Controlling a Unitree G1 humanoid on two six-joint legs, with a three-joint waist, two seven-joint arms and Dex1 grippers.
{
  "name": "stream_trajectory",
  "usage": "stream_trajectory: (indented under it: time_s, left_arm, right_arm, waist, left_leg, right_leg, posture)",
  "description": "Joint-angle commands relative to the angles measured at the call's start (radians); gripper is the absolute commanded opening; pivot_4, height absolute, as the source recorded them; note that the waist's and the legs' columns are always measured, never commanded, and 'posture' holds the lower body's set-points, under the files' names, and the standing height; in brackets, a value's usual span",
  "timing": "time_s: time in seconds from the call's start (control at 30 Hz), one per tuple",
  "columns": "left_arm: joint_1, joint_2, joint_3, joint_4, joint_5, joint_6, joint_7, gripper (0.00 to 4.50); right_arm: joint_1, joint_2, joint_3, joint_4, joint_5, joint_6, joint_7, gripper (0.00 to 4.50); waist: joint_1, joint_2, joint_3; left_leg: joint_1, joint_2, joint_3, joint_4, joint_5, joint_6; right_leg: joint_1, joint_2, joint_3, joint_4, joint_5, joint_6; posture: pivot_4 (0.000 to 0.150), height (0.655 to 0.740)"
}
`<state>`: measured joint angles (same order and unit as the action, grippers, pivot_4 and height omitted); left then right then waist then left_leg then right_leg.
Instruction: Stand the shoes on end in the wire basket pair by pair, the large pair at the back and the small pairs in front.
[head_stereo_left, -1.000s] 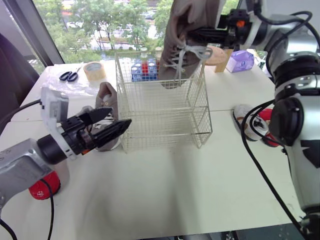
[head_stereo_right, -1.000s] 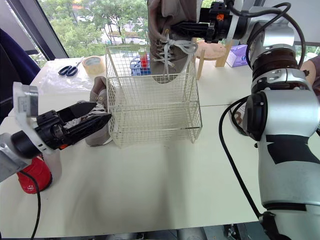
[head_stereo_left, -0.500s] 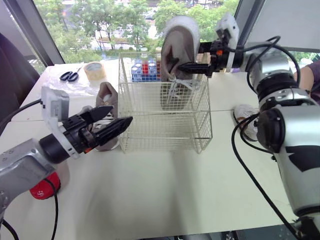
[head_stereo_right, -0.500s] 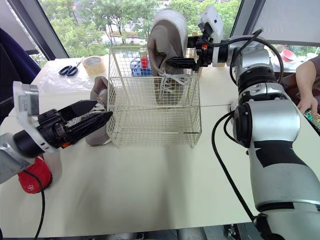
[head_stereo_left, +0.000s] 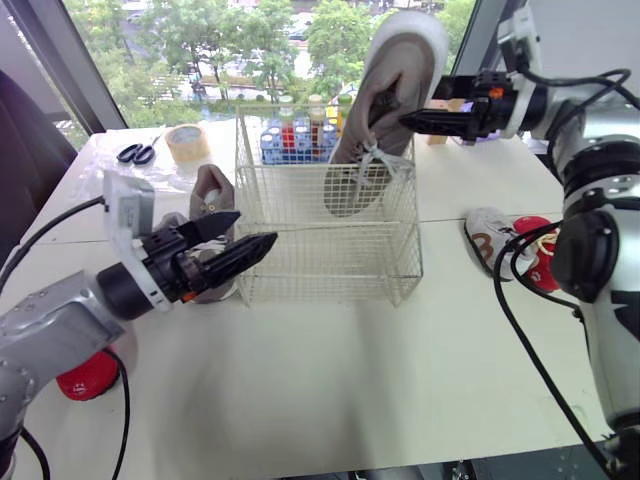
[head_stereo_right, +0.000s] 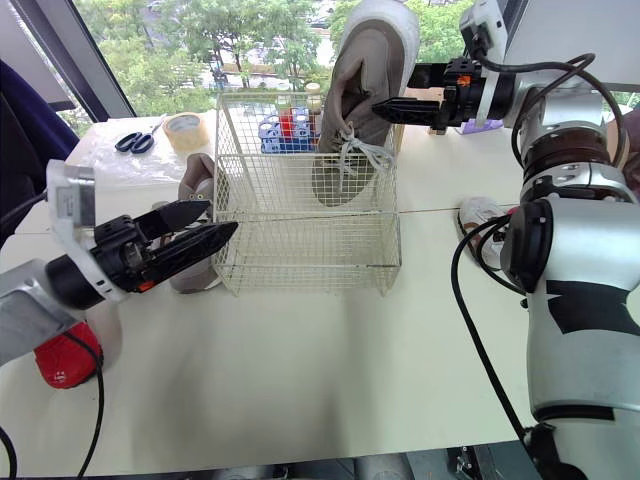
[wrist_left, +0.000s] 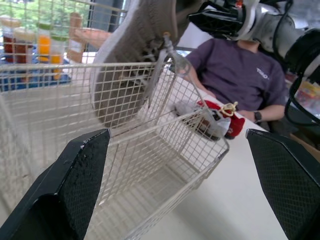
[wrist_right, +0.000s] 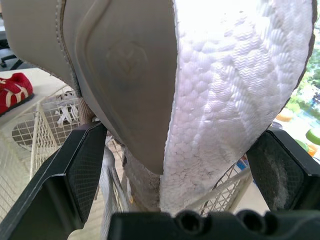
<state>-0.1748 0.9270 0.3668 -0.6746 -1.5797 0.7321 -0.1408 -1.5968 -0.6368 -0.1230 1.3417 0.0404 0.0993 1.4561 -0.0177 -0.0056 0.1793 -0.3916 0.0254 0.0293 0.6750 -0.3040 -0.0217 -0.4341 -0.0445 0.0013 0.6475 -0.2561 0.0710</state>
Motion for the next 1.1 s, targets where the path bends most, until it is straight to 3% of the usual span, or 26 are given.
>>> stream_trajectory:
  time_s: [0.03,0.43,0.53,0.73,0.9,1.0,1.1]
  left_arm:
    - [-0.022,-0.002,-0.005,0.012,0.016,-0.007,-0.021,4.50]
    - [-0.028,-0.001,-0.025,0.047,0.041,0.010,-0.070,4.50]
    - [-0.031,-0.007,-0.005,0.058,0.035,0.000,-0.057,4.50]
    - [-0.094,0.005,0.101,0.189,0.023,-0.030,0.100,4.50]
    - [-0.268,0.117,0.031,0.389,0.172,0.059,0.168,4.50]
    - [-0.468,0.171,-0.113,0.588,0.278,0.215,0.170,4.50]
    - [-0.709,0.149,-0.275,0.834,0.432,0.388,0.146,4.50]
  right_arm:
    - [0.002,-0.015,0.003,-0.039,-0.008,-0.027,0.003,4.46]
    - [0.062,-0.081,0.113,-0.073,-0.123,-0.192,0.009,4.46]
    - [0.066,-0.141,0.110,-0.088,-0.115,-0.167,0.038,4.46]
    - [0.132,-0.280,0.015,-0.206,0.002,0.004,0.099,4.46]
    - [0.257,-0.323,-0.080,-0.593,0.197,0.341,0.123,4.46]
    - [0.378,-0.307,-0.098,-1.005,0.385,0.615,0.108,4.46]
    - [0.494,-0.283,-0.100,-1.323,0.528,0.764,0.052,4.46]
  waist:
    - [0.001,0.000,0.000]
    - [0.004,0.000,0.000]
    - [0.006,0.000,0.000]
    - [0.006,0.000,0.000]
    - [0.003,0.002,0.000]
    - [0.006,0.003,0.001]
    - [0.006,0.002,0.000]
  left_leg:
    - [0.000,0.000,0.000,0.000,0.000,0.000]
    - [0.000,0.000,0.000,0.002,0.000,0.000]
    - [0.000,0.000,0.000,0.003,0.000,0.000]
    - [0.000,0.000,0.000,0.003,0.000,0.000]
    - [0.001,0.000,-0.001,0.003,0.000,0.001]
    - [0.001,0.000,-0.001,0.003,-0.001,0.001]
    - [0.001,-0.001,-0.004,0.003,0.000,0.001]
  right_leg:
    - [0.000,0.000,0.000,0.000,0.000,0.000]
    - [0.001,0.000,-0.001,0.000,0.000,0.000]
    - [0.001,-0.001,-0.001,0.000,0.000,0.000]
    - [0.001,-0.001,0.000,0.001,0.000,0.000]
    - [0.002,0.000,-0.001,0.001,0.000,0.000]
    - [0.002,0.001,-0.002,0.003,0.000,0.000]
    - [0.002,0.003,-0.003,0.003,0.000,0.001]
  posture:
    - [0.150,0.7400]
    - [0.150,0.7400]
    - [0.150,0.7400]
    - [0.150,0.7400]
    - [0.150,0.7400]
    - [0.150,0.7400]
    - [0.150,0.7400]
